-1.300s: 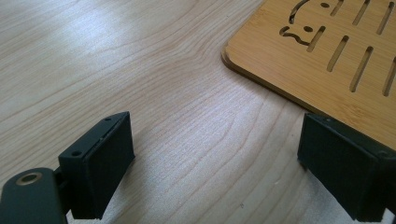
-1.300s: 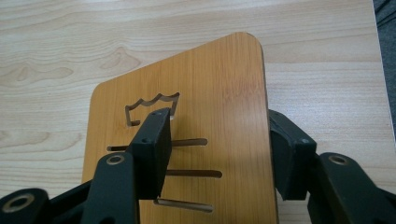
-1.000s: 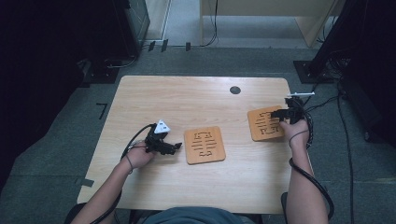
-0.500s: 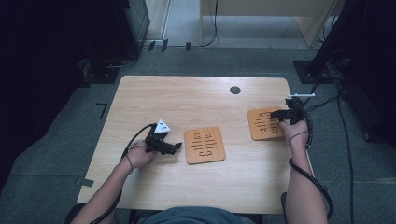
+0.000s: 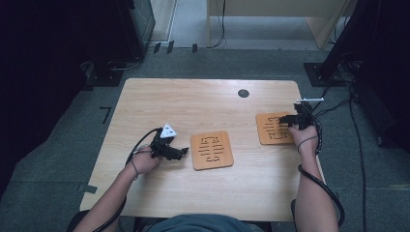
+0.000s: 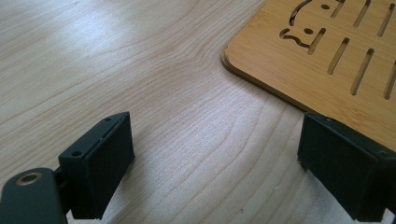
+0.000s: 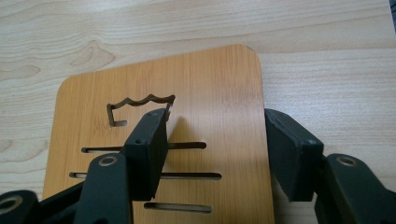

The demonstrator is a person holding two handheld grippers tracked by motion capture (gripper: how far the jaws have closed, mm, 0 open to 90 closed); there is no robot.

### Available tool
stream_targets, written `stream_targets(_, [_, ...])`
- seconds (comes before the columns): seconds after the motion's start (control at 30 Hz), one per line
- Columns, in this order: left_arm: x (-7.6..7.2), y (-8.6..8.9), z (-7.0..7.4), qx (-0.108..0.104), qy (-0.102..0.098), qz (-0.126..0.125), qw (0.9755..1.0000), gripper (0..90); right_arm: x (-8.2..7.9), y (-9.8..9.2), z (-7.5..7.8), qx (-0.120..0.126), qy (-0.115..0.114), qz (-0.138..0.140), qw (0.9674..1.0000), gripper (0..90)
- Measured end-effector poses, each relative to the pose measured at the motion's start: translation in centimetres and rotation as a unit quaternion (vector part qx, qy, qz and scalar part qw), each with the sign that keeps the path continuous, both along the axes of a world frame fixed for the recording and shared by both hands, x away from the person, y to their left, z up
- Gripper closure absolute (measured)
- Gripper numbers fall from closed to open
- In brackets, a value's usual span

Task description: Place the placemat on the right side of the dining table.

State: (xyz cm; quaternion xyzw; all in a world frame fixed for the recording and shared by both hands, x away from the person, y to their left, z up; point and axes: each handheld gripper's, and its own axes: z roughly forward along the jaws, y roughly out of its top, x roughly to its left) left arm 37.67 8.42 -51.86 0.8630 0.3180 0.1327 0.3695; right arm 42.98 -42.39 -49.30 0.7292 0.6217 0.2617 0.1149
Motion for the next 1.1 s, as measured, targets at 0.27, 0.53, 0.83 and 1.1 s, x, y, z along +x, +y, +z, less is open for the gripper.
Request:
stream_targets(0.27, [0.0,0.0,0.0,-0.001,0.000,0.001,1.0000,9.6,0.0,0.1,-0.1,-0.006,-0.002,0.003,1.0000,42.4])
stream_targets(0.53, [0.0,0.0,0.0,-0.001,0.000,0.001,1.0000,9.7,-0.1,0.7,0.2,-0.026,-0.018,0.017,0.9993,39.4])
stream_targets(0.83, [0.0,0.0,0.0,-0.001,0.000,0.001,1.0000,9.7,-0.1,2.0,0.3,-0.032,-0.022,0.043,0.9983,34.3])
stream_targets(1.1, [0.0,0.0,0.0,-0.001,0.000,0.001,1.0000,9.7,-0.3,3.4,0.2,-0.039,-0.020,0.076,0.9961,29.9])
